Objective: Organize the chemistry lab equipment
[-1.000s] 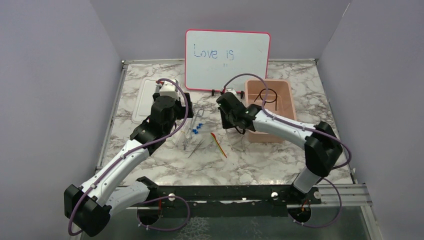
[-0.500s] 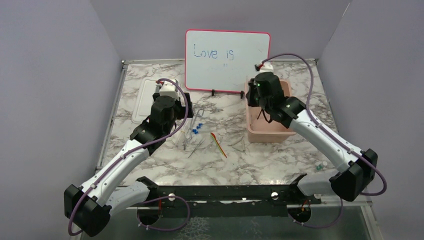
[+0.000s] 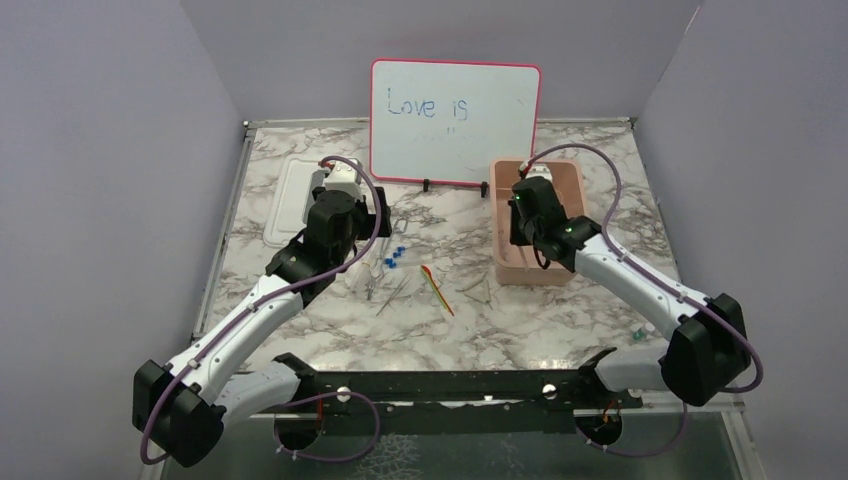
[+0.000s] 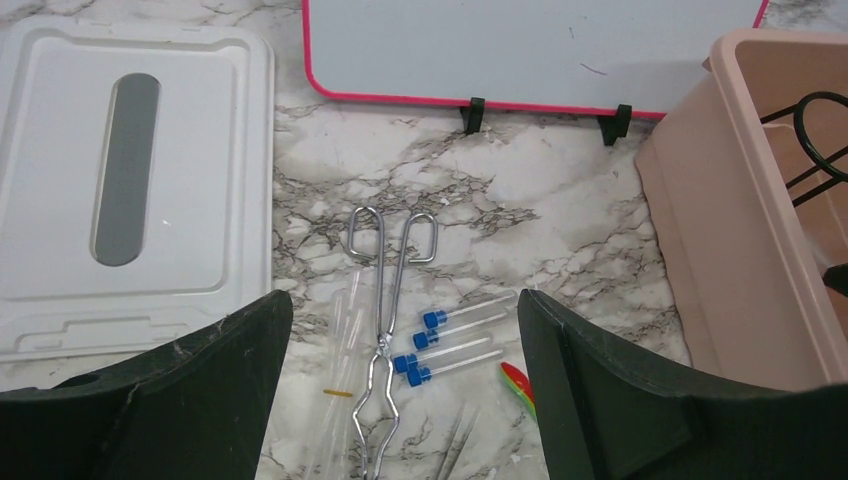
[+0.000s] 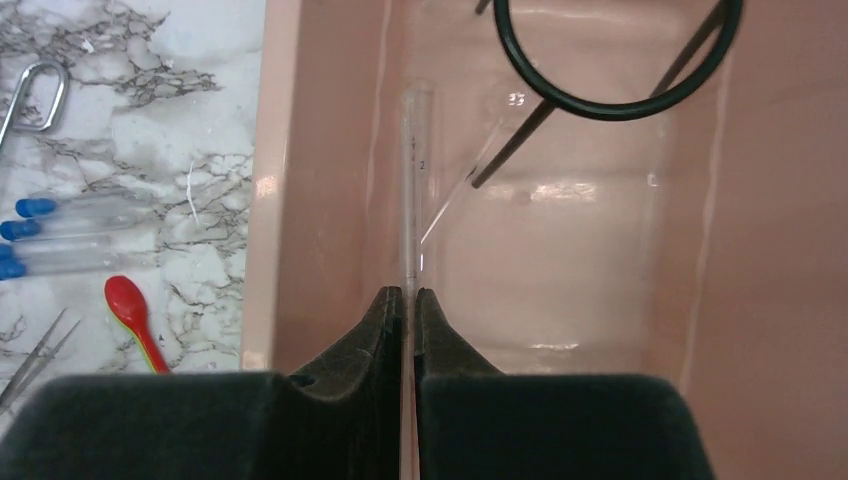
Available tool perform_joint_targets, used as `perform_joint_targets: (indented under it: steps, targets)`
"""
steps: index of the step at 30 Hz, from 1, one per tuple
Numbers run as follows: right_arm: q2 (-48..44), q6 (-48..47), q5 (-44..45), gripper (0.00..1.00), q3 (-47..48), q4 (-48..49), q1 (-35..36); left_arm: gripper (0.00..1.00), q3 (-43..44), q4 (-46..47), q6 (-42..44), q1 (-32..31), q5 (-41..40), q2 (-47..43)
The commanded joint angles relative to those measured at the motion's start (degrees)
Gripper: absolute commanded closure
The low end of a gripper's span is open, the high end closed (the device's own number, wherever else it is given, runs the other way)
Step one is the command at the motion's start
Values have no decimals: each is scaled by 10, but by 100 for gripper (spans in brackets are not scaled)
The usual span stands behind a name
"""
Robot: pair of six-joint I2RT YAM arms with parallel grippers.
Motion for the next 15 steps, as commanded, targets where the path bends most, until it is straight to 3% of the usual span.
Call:
perform_joint_targets:
  steps: [1,8,15]
  targets:
    - [40,36,-52,92,-19,76,-2,14,-3,20,-10,3,19,-5]
    - [102,54,-42,93,-17,142,-3,14,-1,22,-7,3,28,-4]
    - [101,49,14,93,-16,183,-3,14,-3,19,-4,4,20,-7]
